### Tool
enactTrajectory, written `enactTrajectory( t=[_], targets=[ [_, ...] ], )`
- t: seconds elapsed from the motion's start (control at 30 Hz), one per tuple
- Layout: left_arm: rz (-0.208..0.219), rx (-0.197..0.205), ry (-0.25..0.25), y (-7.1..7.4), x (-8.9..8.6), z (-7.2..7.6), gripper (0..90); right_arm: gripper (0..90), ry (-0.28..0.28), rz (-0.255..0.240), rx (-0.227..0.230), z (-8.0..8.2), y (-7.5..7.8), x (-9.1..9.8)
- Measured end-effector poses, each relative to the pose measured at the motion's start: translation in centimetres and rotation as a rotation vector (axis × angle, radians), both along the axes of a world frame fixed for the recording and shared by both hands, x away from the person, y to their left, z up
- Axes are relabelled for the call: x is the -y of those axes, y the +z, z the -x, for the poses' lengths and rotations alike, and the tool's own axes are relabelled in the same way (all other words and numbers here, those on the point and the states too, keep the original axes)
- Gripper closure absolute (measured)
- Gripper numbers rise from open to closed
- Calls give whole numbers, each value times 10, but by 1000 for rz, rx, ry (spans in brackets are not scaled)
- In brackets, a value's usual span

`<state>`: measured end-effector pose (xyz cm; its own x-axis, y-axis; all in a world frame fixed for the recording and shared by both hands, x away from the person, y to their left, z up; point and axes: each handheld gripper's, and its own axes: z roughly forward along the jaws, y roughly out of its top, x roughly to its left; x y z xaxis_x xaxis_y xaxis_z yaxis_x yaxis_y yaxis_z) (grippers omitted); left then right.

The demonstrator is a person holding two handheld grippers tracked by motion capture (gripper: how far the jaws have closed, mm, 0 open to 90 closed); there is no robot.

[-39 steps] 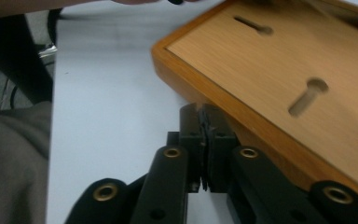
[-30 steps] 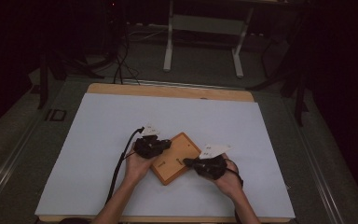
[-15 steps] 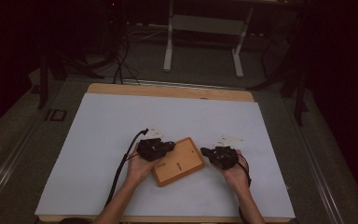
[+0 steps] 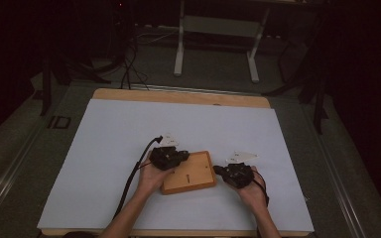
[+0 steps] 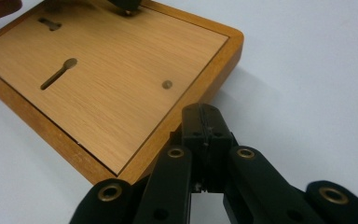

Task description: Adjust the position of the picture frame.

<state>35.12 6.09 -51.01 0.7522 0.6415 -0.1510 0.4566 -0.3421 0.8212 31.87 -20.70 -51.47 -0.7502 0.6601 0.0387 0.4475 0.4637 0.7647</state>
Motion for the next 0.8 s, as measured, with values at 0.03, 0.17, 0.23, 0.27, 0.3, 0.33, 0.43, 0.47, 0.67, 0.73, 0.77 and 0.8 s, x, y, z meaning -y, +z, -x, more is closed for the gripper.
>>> enactTrajectory(
  t=[0.03,0.17,0.23,0.27,0.3,0.33,0.43,0.47,0.67,0.73,0.77,0.8],
  targets=[
    [-5,-2,-1,-1,2,0,841,898,0,3,-1,1,0,0],
    [-25,-6,-8,-2,6,-1,841,898,1,17,-4,2,-2,1],
    [-32,-7,-12,-4,9,-1,840,898,1,24,-10,3,-4,2],
    [-36,-10,-20,-5,11,-1,840,898,0,25,-12,3,-4,3],
    [-35,-10,-25,-6,13,-1,840,898,-1,26,-12,3,-5,4],
    [-40,-8,-33,-7,14,-1,840,898,-3,28,-14,4,-5,5],
    [-48,-11,-40,-9,18,-2,840,898,6,31,-24,6,-5,7],
    [-49,-13,-42,-9,19,-2,840,898,7,34,-26,7,-6,8],
    [-59,-18,-49,-12,23,-3,841,898,23,48,-29,9,-8,8],
    [-53,-24,-49,-13,23,-3,841,898,26,48,-31,10,-7,8],
    [-53,-25,-50,-14,23,-4,841,898,26,48,-32,10,-8,8],
    [-50,-26,-50,-14,24,-4,842,898,26,48,-32,10,-8,8]
  ],
)
